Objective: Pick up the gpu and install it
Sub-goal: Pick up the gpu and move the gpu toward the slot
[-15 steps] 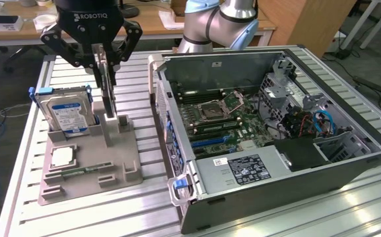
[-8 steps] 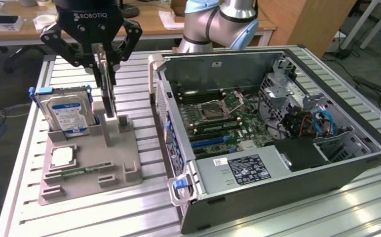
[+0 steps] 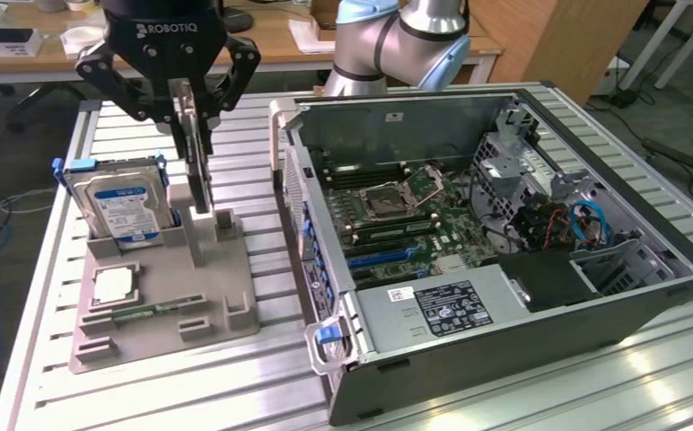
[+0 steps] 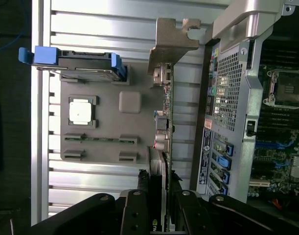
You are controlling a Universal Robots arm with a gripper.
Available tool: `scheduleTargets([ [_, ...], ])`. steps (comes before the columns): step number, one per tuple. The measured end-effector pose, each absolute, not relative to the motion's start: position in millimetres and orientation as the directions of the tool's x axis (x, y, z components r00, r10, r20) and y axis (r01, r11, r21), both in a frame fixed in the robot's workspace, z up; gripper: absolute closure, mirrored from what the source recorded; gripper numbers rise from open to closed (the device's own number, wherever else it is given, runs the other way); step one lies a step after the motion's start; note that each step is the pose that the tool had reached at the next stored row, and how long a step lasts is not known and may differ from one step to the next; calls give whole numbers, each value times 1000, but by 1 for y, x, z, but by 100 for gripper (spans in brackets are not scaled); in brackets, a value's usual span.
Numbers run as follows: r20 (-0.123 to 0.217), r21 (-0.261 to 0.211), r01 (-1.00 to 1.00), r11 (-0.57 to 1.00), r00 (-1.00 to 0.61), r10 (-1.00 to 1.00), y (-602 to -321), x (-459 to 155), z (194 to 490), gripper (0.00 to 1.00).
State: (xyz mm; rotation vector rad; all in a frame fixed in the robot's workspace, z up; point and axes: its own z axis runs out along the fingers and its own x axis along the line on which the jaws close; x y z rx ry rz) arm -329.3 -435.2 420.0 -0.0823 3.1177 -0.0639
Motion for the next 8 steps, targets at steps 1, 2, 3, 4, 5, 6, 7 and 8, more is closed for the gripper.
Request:
scheduleTargets([
  [1,-21,-42,-52,998,-998,-53,-435,-328,420,73],
  [2,-21,-42,-52,998,-998,-53,-435,-327,420,73],
  [3,-21,-42,-52,998,-998,-53,-435,-326,420,73],
  [4,-21,-41,-52,998,-998,-53,-435,-325,420,73],
  [5,-21,-42,-52,998,-998,-53,-435,-324,420,73],
  [6,-21,-41,-52,998,-998,-53,-435,-324,420,73],
  [7,-21,-41,-52,998,-998,-53,-435,-323,420,73],
  [8,-21,-41,-52,998,-998,-53,-435,-322,420,73],
])
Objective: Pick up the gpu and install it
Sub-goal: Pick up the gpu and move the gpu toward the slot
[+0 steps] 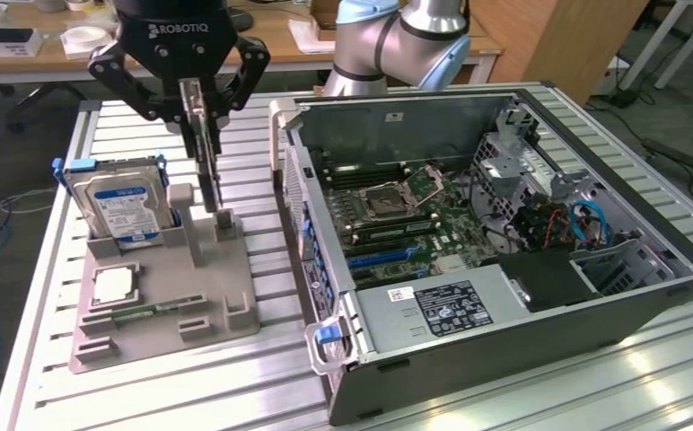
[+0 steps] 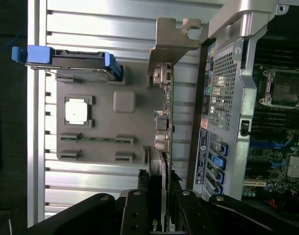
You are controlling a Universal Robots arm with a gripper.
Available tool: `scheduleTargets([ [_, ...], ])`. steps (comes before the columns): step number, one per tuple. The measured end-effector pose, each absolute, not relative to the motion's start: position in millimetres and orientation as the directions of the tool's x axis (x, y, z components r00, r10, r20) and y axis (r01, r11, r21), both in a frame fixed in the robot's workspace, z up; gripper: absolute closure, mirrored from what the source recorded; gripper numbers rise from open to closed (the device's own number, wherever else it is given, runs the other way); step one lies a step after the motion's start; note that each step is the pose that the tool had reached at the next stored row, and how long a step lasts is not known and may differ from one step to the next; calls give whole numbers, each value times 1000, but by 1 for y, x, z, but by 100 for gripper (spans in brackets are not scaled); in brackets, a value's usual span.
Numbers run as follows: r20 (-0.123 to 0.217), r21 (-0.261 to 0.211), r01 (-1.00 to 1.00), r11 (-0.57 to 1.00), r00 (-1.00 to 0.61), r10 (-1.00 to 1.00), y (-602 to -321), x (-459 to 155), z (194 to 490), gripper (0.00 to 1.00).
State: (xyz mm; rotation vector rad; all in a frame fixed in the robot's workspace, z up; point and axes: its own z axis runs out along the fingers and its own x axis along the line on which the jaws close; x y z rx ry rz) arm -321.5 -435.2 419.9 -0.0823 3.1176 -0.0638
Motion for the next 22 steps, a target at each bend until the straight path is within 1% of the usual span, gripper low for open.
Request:
scheduleTargets([
  [22,-21,-41,-52,998,-998,-53,-435,-298,420,73],
])
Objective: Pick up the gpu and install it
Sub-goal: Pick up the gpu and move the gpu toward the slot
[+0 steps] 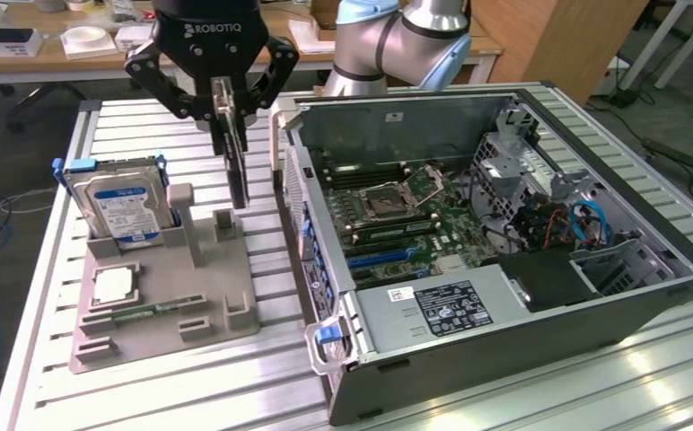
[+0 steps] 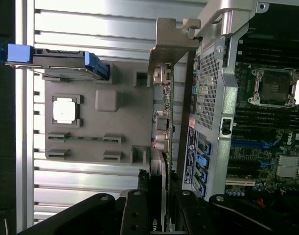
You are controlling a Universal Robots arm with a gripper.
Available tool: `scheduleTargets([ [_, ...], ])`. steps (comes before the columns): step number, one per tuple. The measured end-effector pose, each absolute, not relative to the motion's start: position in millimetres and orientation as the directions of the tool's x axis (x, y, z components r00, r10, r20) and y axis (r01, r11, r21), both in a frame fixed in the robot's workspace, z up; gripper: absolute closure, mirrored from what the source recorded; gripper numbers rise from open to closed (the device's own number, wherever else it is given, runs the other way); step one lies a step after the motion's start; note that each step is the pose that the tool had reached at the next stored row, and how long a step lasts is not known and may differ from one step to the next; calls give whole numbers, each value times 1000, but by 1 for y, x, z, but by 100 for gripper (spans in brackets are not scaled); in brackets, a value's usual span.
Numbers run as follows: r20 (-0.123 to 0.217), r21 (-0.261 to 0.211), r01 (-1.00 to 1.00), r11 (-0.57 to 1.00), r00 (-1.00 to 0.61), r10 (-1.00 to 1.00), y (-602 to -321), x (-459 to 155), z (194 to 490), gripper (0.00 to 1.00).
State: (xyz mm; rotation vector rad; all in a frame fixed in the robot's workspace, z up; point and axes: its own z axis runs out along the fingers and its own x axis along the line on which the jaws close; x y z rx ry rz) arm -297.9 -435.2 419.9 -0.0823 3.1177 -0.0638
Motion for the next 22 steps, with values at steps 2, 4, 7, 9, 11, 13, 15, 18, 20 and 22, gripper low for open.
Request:
scheduleTargets([
  [2,-21,-41,-52,998,-998,-53,-435,-296,420,73],
  [4,-21,-41,-52,998,-998,-53,-435,-294,420,73],
  [7,-21,-42,-52,998,-998,-53,-435,-291,420,73],
  [9,-21,-42,-52,998,-998,-53,-435,-289,420,73],
  [11,-21,-41,-52,998,-998,-53,-435,-287,420,73],
  [13,-21,-41,-52,998,-998,-53,-435,-285,420,73],
  [15,-21,-41,-52,998,-998,-53,-435,-283,420,73],
  [18,-21,-41,-52,998,-998,-53,-435,-280,420,73],
  [20,-21,-41,-52,998,-998,-53,-435,-278,420,73],
  [22,-21,-42,-52,998,-998,-53,-435,-277,420,73],
])
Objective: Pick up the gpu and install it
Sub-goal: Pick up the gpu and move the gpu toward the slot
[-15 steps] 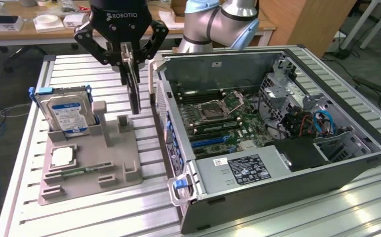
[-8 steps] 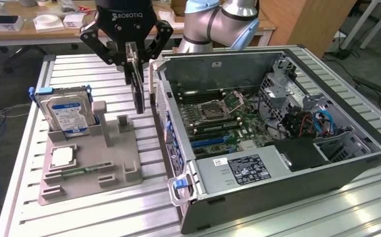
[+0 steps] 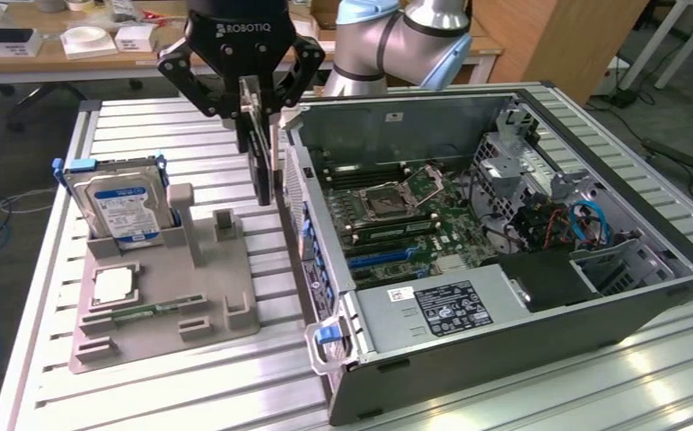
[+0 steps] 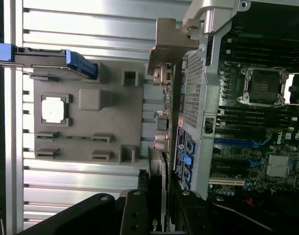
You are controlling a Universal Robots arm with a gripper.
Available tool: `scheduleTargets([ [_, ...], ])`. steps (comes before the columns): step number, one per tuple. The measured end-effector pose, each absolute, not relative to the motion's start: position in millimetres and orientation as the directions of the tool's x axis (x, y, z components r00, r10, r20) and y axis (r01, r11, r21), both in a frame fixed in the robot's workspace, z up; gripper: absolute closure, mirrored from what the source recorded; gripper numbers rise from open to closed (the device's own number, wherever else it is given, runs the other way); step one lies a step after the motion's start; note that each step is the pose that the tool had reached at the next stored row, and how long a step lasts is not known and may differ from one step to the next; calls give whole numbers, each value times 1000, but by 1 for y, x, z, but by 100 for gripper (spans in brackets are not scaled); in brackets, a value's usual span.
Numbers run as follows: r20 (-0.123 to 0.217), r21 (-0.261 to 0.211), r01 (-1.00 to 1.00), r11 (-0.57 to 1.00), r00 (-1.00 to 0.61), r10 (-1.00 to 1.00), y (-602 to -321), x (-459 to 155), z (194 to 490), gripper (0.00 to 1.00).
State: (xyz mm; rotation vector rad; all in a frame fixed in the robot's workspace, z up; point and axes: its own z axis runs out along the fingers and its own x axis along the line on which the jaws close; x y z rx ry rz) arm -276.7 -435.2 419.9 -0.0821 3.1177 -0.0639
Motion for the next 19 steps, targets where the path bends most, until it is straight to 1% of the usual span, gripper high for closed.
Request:
scheduleTargets([
  [15,-21,-39,-52,998,-998,-53,-435,-276,423,73],
  [19,-21,-38,-52,998,-998,-53,-435,-260,423,73],
])
